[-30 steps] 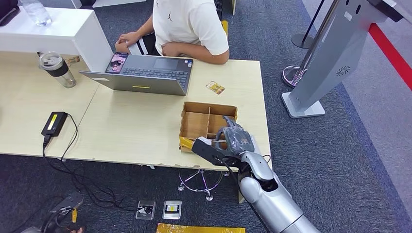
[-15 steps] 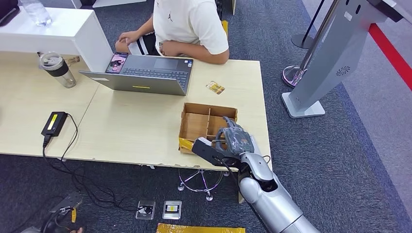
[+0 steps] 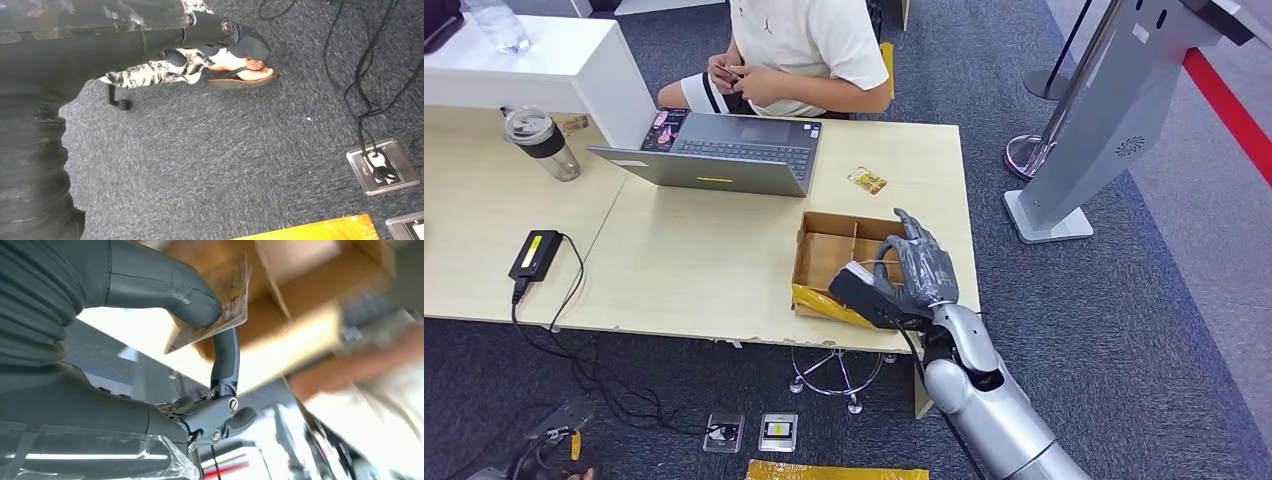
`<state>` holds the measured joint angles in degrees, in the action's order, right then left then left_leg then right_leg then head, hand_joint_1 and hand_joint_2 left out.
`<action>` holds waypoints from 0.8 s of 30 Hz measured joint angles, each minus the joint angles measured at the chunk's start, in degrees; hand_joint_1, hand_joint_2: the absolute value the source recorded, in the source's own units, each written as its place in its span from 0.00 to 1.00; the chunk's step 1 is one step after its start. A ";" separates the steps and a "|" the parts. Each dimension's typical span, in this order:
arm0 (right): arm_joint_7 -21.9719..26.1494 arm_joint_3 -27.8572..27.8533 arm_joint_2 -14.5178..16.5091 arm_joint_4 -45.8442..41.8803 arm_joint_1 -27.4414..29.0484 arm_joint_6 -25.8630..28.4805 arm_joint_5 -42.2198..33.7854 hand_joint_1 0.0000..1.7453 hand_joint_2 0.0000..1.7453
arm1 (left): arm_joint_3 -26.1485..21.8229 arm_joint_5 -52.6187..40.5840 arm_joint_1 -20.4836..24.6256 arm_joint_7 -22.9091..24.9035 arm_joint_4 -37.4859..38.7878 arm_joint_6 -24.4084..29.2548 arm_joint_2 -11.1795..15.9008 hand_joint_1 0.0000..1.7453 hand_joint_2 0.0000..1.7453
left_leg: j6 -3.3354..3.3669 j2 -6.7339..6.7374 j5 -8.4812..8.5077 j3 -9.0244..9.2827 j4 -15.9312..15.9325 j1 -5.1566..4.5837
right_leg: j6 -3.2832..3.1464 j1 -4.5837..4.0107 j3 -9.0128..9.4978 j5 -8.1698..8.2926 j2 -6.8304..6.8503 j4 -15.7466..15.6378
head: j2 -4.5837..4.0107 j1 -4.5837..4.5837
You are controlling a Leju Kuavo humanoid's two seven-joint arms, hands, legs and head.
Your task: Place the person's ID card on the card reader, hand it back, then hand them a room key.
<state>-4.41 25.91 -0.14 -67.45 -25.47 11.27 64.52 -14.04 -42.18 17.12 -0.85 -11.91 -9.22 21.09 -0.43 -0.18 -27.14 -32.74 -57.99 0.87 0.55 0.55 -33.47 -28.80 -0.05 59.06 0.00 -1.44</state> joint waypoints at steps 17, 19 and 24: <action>11.86 -8.36 -0.36 -15.73 -11.12 10.26 -4.67 1.00 1.00 | -1.66 -1.81 -0.33 -0.89 0.03 1.83 -1.01 0.00 1.00 | 0.00 0.00 0.01 -0.03 0.00 0.01 | -0.01 -0.01 0.01 0.03 0.01 0.02 | 0.00 -0.01; 13.02 -8.30 0.12 -11.50 -13.68 12.10 -5.49 1.00 1.00 | -2.07 -1.87 -0.10 -0.88 0.02 1.90 -1.24 0.00 1.00 | -0.01 0.00 0.01 -0.03 0.00 0.01 | -0.01 -0.01 0.02 0.03 0.02 0.02 | 0.00 0.01; 14.88 -8.05 1.49 2.62 -18.88 15.54 -5.53 1.00 1.00 | -2.68 -1.79 0.12 -0.78 0.02 2.02 -1.57 0.00 1.00 | -0.03 -0.08 0.06 -0.07 0.00 0.02 | -0.02 -0.02 0.04 0.03 0.10 0.03 | 0.00 0.00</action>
<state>10.48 17.86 1.35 -64.83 -44.35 26.81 58.98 -16.73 -43.98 17.25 -1.63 -11.89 -7.21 19.52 -0.46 -0.26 -27.08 -32.81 -57.99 0.89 0.54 0.53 -33.43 -28.77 0.05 59.09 0.00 -1.43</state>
